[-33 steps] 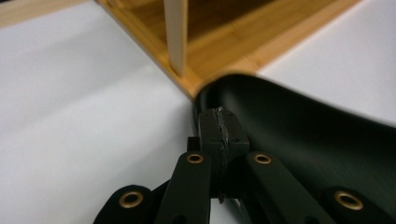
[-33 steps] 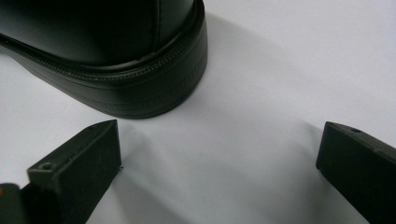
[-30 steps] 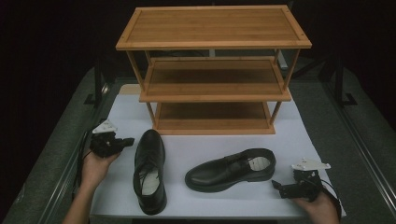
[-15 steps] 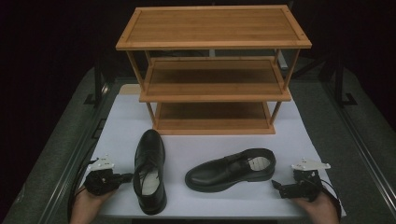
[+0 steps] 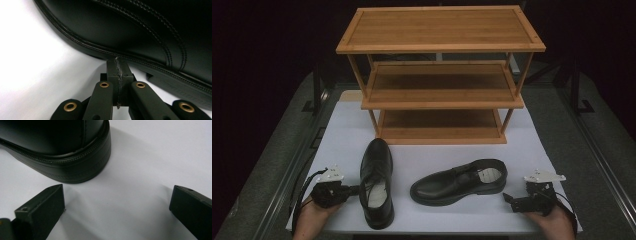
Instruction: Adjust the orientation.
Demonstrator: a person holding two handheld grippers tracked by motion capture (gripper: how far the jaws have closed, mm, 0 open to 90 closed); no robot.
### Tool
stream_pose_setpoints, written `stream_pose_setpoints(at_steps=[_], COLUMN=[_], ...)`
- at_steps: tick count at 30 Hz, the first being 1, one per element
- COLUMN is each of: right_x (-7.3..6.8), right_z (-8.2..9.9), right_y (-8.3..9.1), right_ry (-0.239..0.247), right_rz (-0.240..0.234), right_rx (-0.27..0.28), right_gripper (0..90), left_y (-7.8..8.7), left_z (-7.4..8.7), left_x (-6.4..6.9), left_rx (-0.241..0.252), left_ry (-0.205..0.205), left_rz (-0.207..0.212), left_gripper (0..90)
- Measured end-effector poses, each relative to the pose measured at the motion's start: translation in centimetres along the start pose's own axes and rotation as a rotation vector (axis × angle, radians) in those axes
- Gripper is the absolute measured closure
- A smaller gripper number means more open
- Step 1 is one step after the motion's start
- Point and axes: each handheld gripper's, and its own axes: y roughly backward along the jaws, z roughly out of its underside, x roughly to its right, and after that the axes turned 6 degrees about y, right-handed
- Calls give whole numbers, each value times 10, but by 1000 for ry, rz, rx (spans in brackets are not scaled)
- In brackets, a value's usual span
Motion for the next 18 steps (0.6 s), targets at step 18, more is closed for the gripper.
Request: stream_pose_setpoints(at_steps=[18], right_x=[0], right_z=[0], right_y=[0], right_ry=[0], right_rz=[0], right_rx=[0], right_gripper=[0], left_y=[-23], left_z=[-23], left_x=[10], left_rx=[-17], left_ry=[-56], left_rz=[10], left_gripper=[900])
